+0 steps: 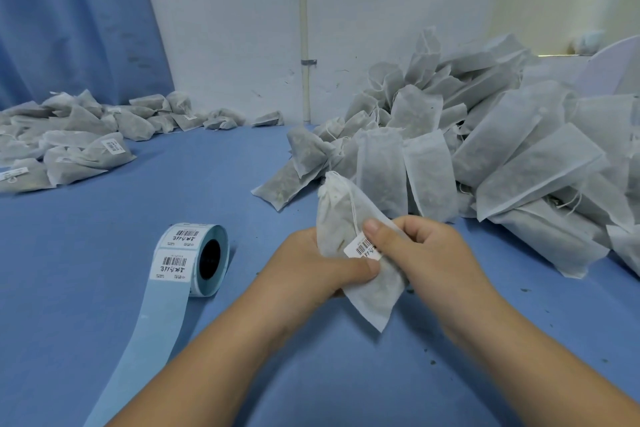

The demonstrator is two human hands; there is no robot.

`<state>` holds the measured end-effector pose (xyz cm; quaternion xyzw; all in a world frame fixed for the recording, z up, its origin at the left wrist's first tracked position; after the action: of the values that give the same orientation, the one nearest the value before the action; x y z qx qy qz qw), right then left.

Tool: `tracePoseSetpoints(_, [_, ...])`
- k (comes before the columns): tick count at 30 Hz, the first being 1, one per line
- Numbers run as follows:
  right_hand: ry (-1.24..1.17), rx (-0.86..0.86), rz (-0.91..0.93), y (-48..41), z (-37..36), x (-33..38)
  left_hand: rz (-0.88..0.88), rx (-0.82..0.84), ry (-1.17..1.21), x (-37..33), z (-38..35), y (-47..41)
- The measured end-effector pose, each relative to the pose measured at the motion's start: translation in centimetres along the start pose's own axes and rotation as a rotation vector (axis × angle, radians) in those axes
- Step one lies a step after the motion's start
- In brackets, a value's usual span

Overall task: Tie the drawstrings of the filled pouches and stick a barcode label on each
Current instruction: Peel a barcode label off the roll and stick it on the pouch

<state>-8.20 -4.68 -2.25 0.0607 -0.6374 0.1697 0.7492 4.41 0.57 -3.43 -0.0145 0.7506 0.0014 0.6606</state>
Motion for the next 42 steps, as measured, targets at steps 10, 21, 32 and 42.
tracePoseSetpoints(10, [0.048, -0.027, -0.002, 0.2, 0.3, 0.2, 0.044, -0.015, 0.054, 0.5, -0.1, -0.1])
tracePoseSetpoints(21, [0.011, 0.171, 0.009, 0.6, -0.6, 0.5, -0.012, -0.157, 0.012, 0.4, 0.7, -0.1])
tracePoseSetpoints(32, [-0.105, 0.340, -0.025, 0.8, -1.6, 0.3, -0.098, -0.376, -0.135, -0.3, 2.4, -0.1])
tracePoseSetpoints(42, [-0.372, 0.175, -0.107, -0.4, -0.5, -0.5, -0.007, -0.065, 0.020, -1.8, 1.0, -1.4])
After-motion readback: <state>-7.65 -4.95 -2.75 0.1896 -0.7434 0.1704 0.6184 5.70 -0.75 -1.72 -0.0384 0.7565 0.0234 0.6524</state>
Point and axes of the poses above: each hand's wrist, its own y-axis away from the middle knuckle, its own z-axis out of the back of the hand, x = y × z, the point moved 8 cm from there along -y, towards the middle knuckle, and after that the axes turned 5 degrees about y, right-handed, at the moved point
